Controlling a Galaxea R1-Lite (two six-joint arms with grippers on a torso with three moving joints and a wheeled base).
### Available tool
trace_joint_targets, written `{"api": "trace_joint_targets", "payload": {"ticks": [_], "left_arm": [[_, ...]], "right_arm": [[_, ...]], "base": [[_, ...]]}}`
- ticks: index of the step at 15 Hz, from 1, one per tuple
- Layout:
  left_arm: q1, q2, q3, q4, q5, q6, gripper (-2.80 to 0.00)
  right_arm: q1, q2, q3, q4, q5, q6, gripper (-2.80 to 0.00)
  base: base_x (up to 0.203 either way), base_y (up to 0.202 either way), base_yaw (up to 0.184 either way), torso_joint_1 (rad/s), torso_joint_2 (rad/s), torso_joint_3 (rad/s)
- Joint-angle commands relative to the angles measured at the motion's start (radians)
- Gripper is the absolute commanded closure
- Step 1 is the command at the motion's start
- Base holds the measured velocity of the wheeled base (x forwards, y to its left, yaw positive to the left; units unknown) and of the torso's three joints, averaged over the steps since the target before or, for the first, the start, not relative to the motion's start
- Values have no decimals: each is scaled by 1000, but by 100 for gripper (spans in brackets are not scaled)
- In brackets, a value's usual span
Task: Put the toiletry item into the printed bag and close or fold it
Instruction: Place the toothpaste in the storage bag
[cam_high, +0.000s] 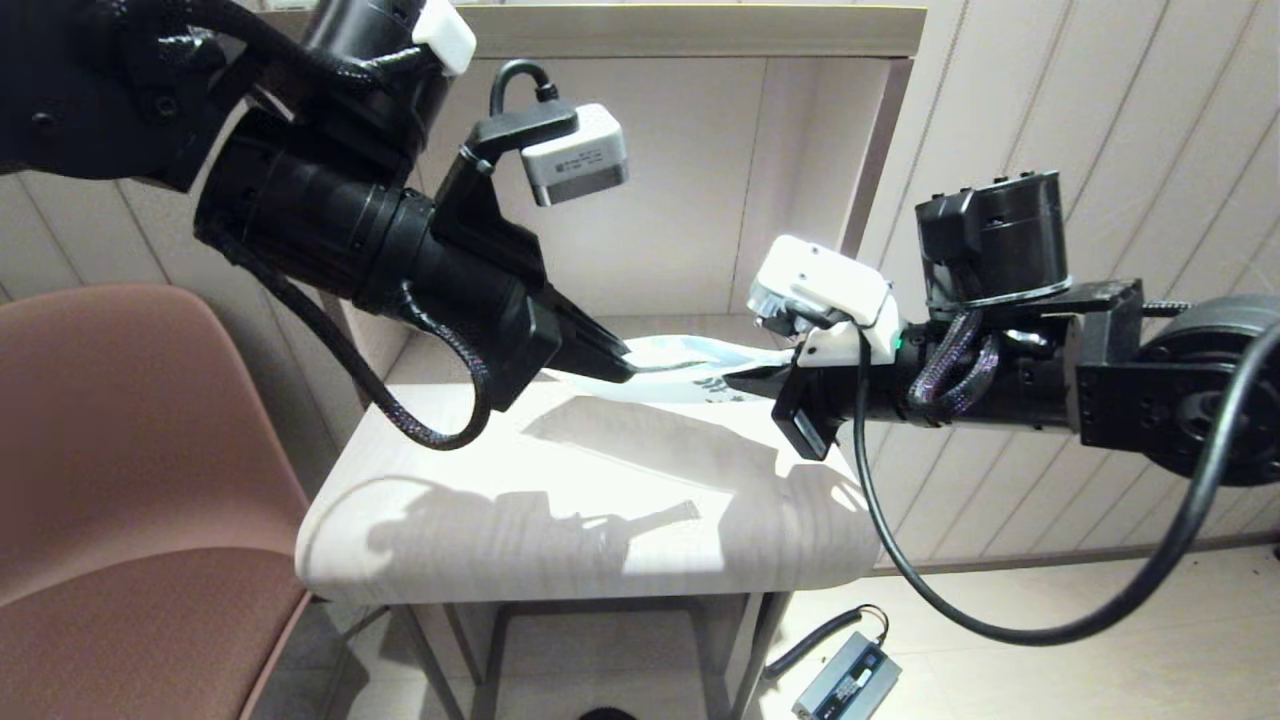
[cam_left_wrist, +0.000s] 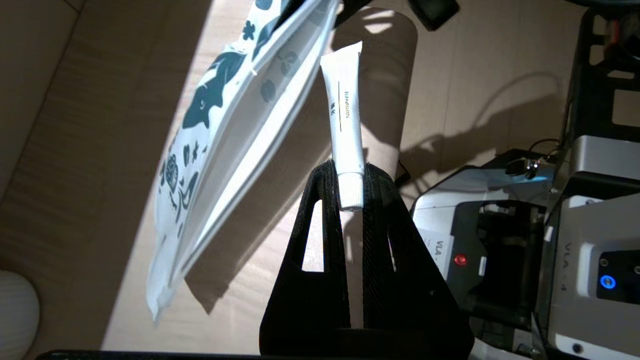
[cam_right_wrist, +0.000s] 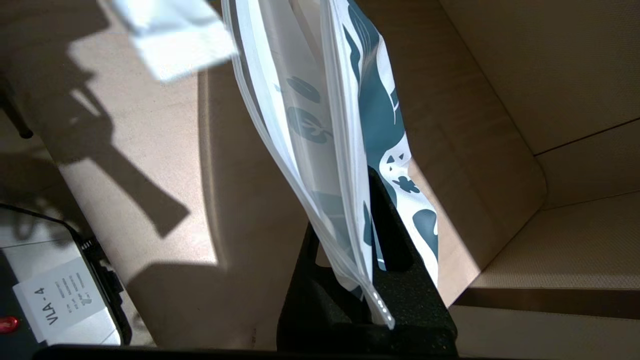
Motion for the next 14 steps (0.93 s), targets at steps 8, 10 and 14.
{"api": "trace_joint_targets", "payload": {"ticks": [8, 10, 14], "left_arm": [[1, 92, -3, -53, 57, 8, 0], [1, 95, -3, -77, 78, 8, 0], [2, 105, -3, -81, 86, 8, 0]], "right_arm": [[25, -22, 31, -2, 0, -3, 0], [38, -32, 51, -3, 0, -3, 0], [60, -37, 53, -3, 0, -3, 0]], "base": [[0, 0, 0, 0, 0, 0], [0, 0, 0, 0, 0, 0], [0, 0, 0, 0, 0, 0]]}}
